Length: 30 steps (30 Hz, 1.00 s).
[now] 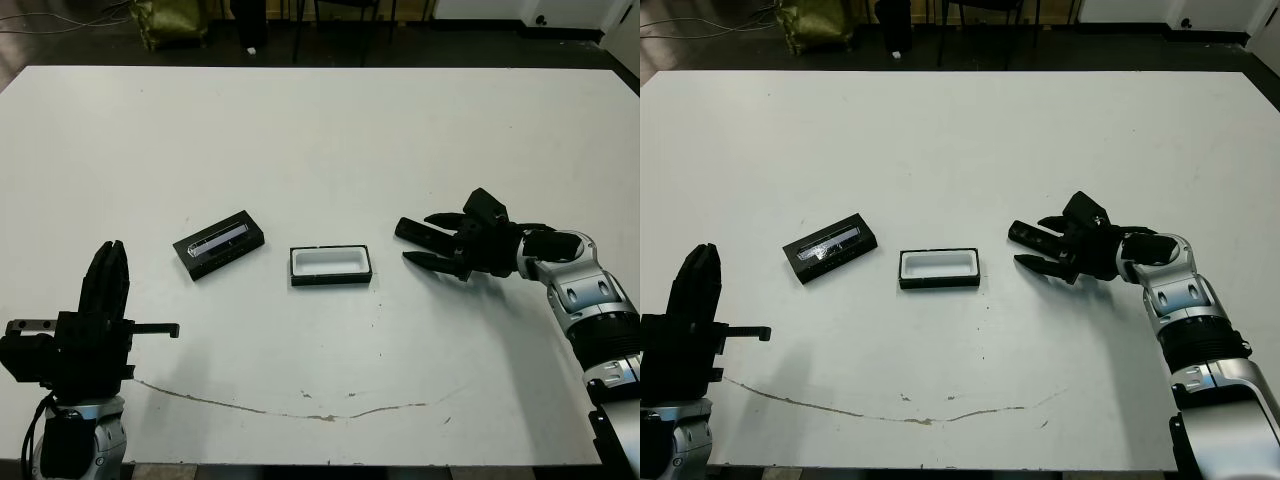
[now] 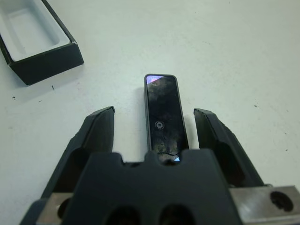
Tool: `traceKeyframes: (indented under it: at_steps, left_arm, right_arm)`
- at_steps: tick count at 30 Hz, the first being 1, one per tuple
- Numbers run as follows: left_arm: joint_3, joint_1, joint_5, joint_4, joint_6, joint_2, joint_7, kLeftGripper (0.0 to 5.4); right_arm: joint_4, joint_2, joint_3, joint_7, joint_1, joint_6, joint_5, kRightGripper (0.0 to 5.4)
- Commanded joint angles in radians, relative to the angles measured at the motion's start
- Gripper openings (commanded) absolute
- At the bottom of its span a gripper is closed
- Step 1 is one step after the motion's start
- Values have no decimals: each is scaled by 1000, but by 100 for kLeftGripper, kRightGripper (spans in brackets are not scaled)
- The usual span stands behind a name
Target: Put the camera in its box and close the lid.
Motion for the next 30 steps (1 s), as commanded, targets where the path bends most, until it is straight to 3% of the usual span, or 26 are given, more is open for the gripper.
traceKeyframes:
  at_steps: [1, 5, 10, 16, 19, 26, 30]
  left_arm:
    - [3, 12, 2, 22, 0, 5, -3, 0]
    - [4, 15, 0, 17, 8, 5, -2, 0]
    - [3, 15, -7, 16, 14, 9, -6, 0]
    - [5, 10, -6, 26, 5, 9, -9, 0]
    - [5, 7, -10, 28, 2, 11, -13, 0]
    - [3, 5, 2, 25, 7, 8, -8, 0]
    - [1, 4, 2, 24, 10, 5, -7, 0]
  right_arm:
    - [43, 6, 48, 7, 86, 46, -61, 335]
    - [32, 7, 40, 13, 92, 67, -47, 335]
    - [40, 3, 49, 23, 92, 41, -56, 335]
    - [33, 1, 53, 43, 90, 99, -47, 335]
    - [37, 1, 53, 85, 79, 156, -28, 376]
    - [39, -4, 58, 107, 69, 166, -41, 524]
    - [49, -4, 53, 115, 66, 174, -35, 538]
